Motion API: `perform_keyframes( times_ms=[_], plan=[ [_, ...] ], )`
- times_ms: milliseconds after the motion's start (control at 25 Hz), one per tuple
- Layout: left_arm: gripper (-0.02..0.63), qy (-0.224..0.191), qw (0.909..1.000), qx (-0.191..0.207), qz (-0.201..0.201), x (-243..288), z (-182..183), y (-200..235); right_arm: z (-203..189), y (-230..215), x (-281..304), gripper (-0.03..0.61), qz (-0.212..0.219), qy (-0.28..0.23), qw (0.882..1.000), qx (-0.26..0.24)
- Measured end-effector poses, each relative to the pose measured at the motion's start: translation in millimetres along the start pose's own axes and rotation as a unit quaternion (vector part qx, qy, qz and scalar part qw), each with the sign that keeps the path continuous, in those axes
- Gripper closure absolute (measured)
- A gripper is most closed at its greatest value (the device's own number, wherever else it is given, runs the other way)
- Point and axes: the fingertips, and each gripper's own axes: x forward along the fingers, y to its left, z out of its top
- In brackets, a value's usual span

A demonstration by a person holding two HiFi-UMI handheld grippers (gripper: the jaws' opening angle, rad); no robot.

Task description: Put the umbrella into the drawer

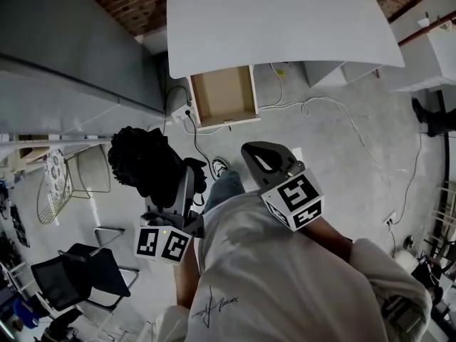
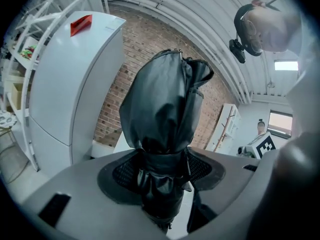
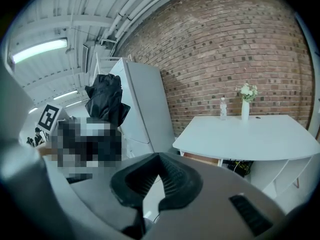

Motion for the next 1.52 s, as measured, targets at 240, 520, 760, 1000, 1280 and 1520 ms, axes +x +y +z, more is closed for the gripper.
perform_keyframes(
  times_ms=[240,520,760,1000,1280,1520],
  plan=[
    [0.353,0.028,0.9984,0.021,-0.044,10,8,38,9,23,34,0.569,-0.033,0.0,0.999,0.01],
    [0.353,0.068,0.9938,0.02,-0.086,30,-1,70,-2,40,61,0.569,-0.056,0.017,0.998,0.032],
    [0.353,0.093,0.9914,0.029,-0.088,48,-6,78,-20,34,61,0.569,-0.07,0.039,0.994,0.068],
    [0.354,0.118,0.9881,0.037,-0.091,86,-23,80,-40,-1,67,0.569,-0.082,0.053,0.99,0.097],
    [0.354,0.14,0.9849,0.046,-0.091,97,-37,84,-40,-4,69,0.569,-0.078,0.061,0.99,0.098],
    [0.359,0.159,0.9822,0.04,-0.091,122,-52,81,-36,-22,74,0.569,-0.071,0.068,0.99,0.1]
  ],
)
